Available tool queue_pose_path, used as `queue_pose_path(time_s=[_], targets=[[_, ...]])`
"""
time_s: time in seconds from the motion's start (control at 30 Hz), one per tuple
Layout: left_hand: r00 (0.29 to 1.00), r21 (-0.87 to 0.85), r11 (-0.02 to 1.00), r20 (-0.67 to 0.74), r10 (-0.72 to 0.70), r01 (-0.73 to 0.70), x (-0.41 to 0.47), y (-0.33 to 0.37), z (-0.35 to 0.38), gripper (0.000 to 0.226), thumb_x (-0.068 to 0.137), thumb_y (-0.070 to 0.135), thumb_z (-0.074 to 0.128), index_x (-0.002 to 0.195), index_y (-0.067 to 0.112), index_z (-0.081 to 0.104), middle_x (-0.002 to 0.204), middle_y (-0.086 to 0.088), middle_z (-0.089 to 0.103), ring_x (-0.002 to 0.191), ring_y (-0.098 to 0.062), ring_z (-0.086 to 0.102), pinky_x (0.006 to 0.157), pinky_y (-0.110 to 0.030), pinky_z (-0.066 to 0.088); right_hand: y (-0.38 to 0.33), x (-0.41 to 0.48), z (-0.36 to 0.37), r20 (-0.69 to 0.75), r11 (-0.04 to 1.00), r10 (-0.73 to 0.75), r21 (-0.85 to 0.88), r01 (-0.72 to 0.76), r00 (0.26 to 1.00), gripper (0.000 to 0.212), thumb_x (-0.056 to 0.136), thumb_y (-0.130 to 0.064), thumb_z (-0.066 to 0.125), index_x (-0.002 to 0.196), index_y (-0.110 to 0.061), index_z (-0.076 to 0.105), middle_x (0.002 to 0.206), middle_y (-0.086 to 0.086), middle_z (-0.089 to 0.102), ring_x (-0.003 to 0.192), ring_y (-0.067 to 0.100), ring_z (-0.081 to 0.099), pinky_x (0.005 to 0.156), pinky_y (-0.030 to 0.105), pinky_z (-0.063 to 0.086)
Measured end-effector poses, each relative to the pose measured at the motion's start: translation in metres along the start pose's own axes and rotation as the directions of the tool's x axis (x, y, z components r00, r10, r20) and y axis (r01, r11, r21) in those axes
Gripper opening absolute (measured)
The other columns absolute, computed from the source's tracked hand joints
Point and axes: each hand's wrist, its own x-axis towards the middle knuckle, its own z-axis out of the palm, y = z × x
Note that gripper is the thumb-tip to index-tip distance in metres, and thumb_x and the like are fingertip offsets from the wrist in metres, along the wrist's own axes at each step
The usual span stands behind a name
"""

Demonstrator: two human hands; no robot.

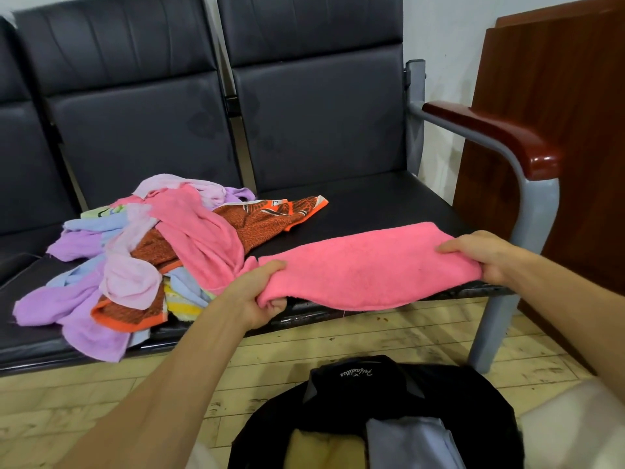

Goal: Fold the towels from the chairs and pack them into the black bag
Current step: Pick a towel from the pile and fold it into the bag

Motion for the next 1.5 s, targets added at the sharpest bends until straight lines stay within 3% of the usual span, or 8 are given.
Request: queue_pose_path(time_s=[0.1, 0.23, 0.43, 0.6, 0.7, 0.97, 1.2, 1.5], targets=[[0.999, -0.127, 0.991, -0.004, -0.051, 0.05, -0.002, 0.0, 0.004, 0.022, 0.087, 0.016, 0.066, 0.085, 0.026, 0.047, 0.051, 0.0, 0.051, 0.038, -0.012, 0.039, 0.039, -0.017, 0.034, 0.001, -0.002, -0.001, 0.008, 0.998, 0.011, 0.063, -0.011, 1.0, 0.06, 0.083, -0.019, 0.074, 0.134, -0.004, 0.044, 0.114, 0.019, 0.062, 0.098, 0.035, 0.064, 0.07, 0.042, 0.055], [0.998, -0.116, 0.993, -0.062, 0.028, -0.035, 0.006, -0.003, 0.01, 0.027, 0.083, 0.011, 0.069, 0.08, 0.024, 0.045, 0.078, -0.003, 0.063, 0.064, -0.017, 0.059, 0.054, -0.029, 0.053, 0.0, -0.006, -0.002, 0.058, 0.989, 0.03, 0.142, -0.038, 0.998, 0.046, 0.085, -0.018, 0.067, 0.126, -0.01, 0.049, 0.114, 0.017, 0.061, 0.101, 0.035, 0.061, 0.072, 0.042, 0.054], [0.995, -0.098, 0.994, -0.097, 0.036, -0.046, 0.001, -0.004, 0.022, 0.032, 0.089, 0.006, 0.062, 0.071, 0.022, 0.041, 0.045, 0.002, 0.062, 0.067, -0.015, 0.055, 0.069, -0.037, 0.048, 0.002, -0.005, -0.01, -0.022, 0.992, 0.028, 0.125, -0.025, 0.999, 0.045, 0.09, -0.012, 0.063, 0.131, -0.007, 0.045, 0.101, 0.014, 0.058, 0.092, 0.032, 0.059, 0.083, 0.046, 0.052], [0.978, 0.056, 0.985, -0.128, 0.167, -0.161, 0.002, -0.008, 0.031, 0.011, 0.092, 0.015, 0.061, 0.097, 0.008, 0.055, 0.092, -0.01, 0.065, 0.076, -0.02, 0.06, 0.071, -0.038, 0.052, 0.008, -0.004, -0.009, -0.076, 0.996, 0.014, 0.084, -0.007, 0.997, 0.042, 0.096, -0.019, 0.057, 0.133, -0.004, 0.045, 0.101, 0.015, 0.059, 0.088, 0.031, 0.059, 0.073, 0.043, 0.051], [0.942, 0.167, 0.945, -0.141, 0.304, -0.28, 0.002, -0.001, 0.038, 0.032, 0.092, 0.017, 0.058, 0.121, 0.002, 0.056, 0.108, -0.016, 0.066, 0.085, -0.025, 0.064, 0.073, -0.037, 0.054, 0.008, -0.007, -0.007, -0.065, 0.994, 0.01, 0.107, -0.003, 0.998, 0.041, 0.097, -0.018, 0.056, 0.134, -0.005, 0.044, 0.105, 0.015, 0.059, 0.1, 0.034, 0.058, 0.082, 0.044, 0.051], [0.915, 0.241, 0.891, -0.025, 0.402, -0.385, -0.006, 0.014, 0.095, 0.02, 0.095, 0.009, 0.05, 0.114, 0.011, 0.053, 0.085, -0.008, 0.061, 0.076, -0.019, 0.062, 0.062, -0.029, 0.05, 0.007, -0.014, -0.008, -0.019, 0.99, -0.006, 0.143, 0.009, 1.0, 0.034, 0.099, -0.016, 0.05, 0.131, -0.004, 0.046, 0.107, 0.016, 0.059, 0.097, 0.032, 0.059, 0.078, 0.043, 0.051], [0.917, 0.415, 0.822, 0.092, 0.389, -0.39, 0.001, -0.002, 0.165, 0.017, 0.091, 0.014, 0.052, 0.078, 0.006, 0.059, 0.061, -0.005, 0.056, 0.059, -0.019, 0.056, 0.057, -0.026, 0.042, 0.007, -0.014, -0.016, 0.067, 0.966, 0.0, 0.26, -0.017, 0.998, 0.022, 0.103, -0.019, 0.04, 0.094, -0.009, 0.057, 0.082, 0.008, 0.061, 0.069, 0.022, 0.058, 0.056, 0.032, 0.047], [0.931, 0.515, 0.776, 0.212, 0.295, -0.364, 0.006, -0.036, 0.235, 0.019, 0.096, 0.018, 0.045, 0.083, 0.01, 0.057, 0.067, -0.009, 0.055, 0.059, -0.018, 0.053, 0.058, -0.027, 0.041, 0.004, -0.001, -0.028, 0.174, 0.974, 0.059, 0.208, -0.096, 0.983, 0.027, 0.102, -0.025, 0.041, 0.109, -0.009, 0.062, 0.108, 0.014, 0.068, 0.097, 0.031, 0.065, 0.083, 0.039, 0.053]])
